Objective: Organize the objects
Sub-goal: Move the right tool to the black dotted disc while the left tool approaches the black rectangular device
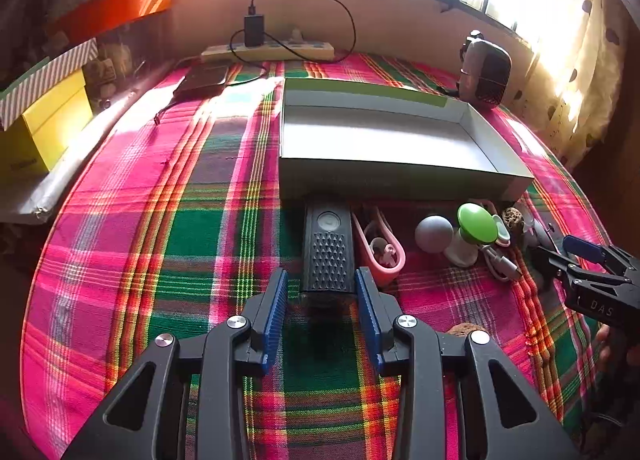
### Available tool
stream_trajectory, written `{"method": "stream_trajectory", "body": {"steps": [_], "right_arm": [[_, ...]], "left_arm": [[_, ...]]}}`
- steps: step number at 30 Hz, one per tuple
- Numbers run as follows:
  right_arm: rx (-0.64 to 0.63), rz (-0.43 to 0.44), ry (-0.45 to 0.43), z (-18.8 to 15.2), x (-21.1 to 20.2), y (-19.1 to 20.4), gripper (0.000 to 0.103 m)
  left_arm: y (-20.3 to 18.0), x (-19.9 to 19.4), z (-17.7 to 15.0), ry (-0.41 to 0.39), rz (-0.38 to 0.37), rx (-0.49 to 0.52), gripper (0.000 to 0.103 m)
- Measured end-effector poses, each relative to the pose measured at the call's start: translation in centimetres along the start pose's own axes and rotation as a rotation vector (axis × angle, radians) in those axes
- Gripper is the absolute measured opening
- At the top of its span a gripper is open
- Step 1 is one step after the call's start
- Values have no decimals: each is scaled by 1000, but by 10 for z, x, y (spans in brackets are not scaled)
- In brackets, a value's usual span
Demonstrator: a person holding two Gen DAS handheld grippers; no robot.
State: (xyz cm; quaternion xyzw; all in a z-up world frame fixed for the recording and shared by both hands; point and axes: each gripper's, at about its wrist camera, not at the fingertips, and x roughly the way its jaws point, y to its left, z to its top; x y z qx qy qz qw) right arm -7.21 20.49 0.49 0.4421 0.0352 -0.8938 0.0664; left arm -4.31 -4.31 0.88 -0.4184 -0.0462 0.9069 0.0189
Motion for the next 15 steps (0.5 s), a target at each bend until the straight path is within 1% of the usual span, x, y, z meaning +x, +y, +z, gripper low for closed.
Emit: {"method": "stream_trajectory", "body": {"steps": [6, 9, 15], "right_arm": [[9, -12, -1, 1, 0, -2, 77], [-11, -28, -6, 4, 0, 0, 77], [-71, -57, -19, 8, 2, 10, 77]], "left_arm": [[8, 6, 4, 7, 26, -20, 33], [6, 9, 6, 11, 37, 2, 34], [6, 13, 11, 10, 41, 11, 34]]}}
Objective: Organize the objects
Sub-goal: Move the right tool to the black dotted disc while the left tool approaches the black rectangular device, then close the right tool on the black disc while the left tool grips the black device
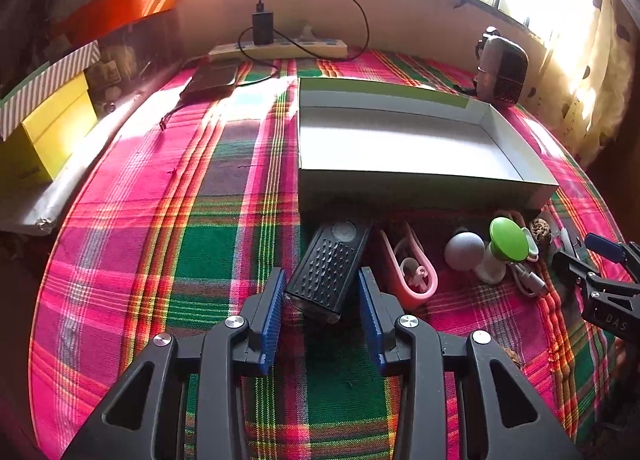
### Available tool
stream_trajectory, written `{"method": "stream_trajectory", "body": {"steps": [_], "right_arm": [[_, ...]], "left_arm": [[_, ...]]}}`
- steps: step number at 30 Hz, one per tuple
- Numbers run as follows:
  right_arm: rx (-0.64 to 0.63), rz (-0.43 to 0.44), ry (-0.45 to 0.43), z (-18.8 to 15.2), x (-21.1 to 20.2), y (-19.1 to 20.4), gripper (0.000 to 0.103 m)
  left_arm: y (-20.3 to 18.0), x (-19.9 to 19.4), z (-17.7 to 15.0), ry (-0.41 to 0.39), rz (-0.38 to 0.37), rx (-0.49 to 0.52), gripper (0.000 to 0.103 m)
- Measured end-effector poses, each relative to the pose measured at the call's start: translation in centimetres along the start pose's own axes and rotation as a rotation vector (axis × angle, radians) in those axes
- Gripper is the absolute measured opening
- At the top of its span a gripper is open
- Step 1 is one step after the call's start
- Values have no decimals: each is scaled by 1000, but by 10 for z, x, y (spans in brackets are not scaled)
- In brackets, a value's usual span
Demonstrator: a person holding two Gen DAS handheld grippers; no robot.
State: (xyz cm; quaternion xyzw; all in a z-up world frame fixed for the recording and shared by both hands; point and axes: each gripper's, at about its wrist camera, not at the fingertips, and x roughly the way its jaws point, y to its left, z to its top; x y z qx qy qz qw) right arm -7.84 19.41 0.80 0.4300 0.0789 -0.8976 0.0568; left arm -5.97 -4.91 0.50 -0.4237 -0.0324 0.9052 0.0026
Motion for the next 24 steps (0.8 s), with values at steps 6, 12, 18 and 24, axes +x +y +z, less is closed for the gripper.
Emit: {"method": "stream_trajectory", "body": {"steps": [6, 12, 18, 24], "right_arm": [[-10, -14, -3, 1, 1, 3, 77], [-3, -7, -8, 0, -1, 3, 66], [7, 13, -9, 0, -2, 2, 55], [22, 33, -11, -1, -2, 0, 42]], "left_arm": [[-2, 5, 6, 7, 3, 20, 35], [-7, 11, 11, 10, 32, 60, 35], [-5, 11, 13, 9, 27, 42, 35], [-3, 10, 13, 7, 31, 26, 27]]}}
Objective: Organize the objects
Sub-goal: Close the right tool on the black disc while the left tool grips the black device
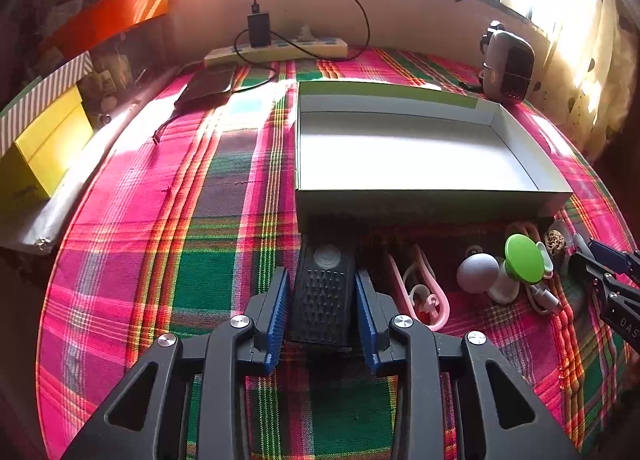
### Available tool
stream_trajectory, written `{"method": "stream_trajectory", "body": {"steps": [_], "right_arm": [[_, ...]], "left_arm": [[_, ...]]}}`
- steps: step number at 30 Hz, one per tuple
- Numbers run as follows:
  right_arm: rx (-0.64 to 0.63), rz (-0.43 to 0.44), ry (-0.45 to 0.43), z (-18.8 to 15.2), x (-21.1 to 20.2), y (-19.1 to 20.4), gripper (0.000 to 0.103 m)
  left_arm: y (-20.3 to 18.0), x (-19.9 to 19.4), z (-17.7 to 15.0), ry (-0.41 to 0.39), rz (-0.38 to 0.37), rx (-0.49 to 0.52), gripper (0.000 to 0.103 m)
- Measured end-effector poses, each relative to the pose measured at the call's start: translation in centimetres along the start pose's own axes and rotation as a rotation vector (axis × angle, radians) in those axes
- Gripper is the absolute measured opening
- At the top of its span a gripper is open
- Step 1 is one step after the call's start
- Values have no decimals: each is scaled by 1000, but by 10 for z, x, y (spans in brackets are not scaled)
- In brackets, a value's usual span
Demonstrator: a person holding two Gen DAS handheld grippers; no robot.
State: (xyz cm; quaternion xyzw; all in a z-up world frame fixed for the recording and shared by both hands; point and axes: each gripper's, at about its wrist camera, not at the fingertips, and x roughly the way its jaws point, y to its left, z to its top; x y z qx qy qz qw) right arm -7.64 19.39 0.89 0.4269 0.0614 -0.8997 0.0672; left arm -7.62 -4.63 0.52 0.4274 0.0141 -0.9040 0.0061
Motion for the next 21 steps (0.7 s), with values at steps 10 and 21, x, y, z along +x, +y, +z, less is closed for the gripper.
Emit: {"method": "stream_trajectory", "body": {"steps": [10, 21], "right_arm": [[4, 24, -4, 0, -1, 0, 37], [7, 29, -16, 0, -3, -2, 37]], "left_arm": [[3, 0, -1, -3, -11, -13, 25], [4, -1, -1, -4, -9, -14, 25]]}}
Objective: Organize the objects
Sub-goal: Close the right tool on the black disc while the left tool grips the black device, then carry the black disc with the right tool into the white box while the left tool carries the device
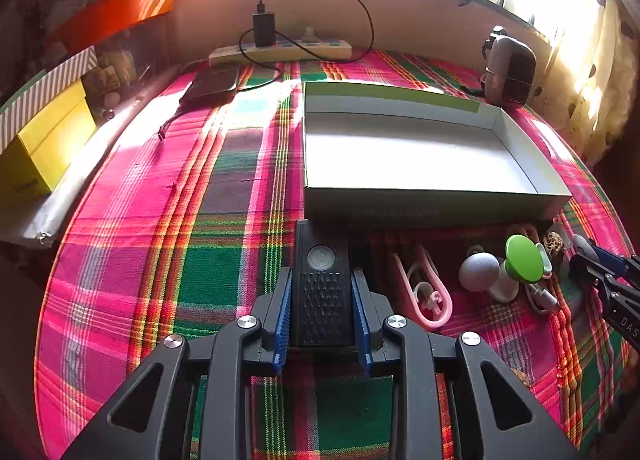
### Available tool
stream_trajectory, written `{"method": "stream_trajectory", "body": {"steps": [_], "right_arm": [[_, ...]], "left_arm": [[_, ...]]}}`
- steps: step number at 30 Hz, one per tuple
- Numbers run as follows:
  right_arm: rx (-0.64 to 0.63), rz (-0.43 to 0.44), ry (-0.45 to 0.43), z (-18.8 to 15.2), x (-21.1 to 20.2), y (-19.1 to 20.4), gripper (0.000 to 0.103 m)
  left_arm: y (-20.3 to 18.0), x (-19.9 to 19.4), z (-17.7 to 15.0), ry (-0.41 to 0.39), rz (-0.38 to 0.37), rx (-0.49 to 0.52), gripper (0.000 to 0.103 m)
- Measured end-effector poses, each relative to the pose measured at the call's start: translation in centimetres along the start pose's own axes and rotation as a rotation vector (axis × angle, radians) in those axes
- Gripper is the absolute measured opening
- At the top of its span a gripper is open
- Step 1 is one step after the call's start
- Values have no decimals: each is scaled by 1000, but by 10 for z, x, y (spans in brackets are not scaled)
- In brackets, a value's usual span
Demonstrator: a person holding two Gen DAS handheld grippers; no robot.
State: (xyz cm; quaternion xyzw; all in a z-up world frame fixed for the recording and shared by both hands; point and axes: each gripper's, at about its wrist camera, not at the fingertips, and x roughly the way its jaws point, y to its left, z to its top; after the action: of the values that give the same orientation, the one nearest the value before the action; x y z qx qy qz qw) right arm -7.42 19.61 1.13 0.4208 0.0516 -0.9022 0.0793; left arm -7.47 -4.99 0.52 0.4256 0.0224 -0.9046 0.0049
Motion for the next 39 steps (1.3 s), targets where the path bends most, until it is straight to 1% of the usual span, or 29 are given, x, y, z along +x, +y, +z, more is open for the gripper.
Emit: {"method": "stream_trajectory", "body": {"steps": [10, 16, 21, 25, 30, 33, 39], "right_arm": [[-6, 9, -9, 1, -5, 2, 37], [-7, 11, -35, 7, -15, 2, 37], [-16, 17, -58, 16, -23, 5, 36], [-22, 26, -76, 27, -27, 6, 37], [-50, 38, -100, 45, -29, 11, 37], [-56, 55, -100, 60, -23, 13, 37], [-68, 64, -97, 85, -6, 19, 37]], "left_arm": [[2, -8, 0, -10, 1, 5, 25], [5, -22, 8, -26, -30, -8, 25], [2, -33, 16, -47, -36, 17, 25], [0, -35, 25, -54, -42, 23, 25], [-4, -30, 41, -48, -75, 30, 25], [-8, -22, 51, -43, -78, 43, 25], [-13, -7, 71, -36, -102, 48, 25]]}}
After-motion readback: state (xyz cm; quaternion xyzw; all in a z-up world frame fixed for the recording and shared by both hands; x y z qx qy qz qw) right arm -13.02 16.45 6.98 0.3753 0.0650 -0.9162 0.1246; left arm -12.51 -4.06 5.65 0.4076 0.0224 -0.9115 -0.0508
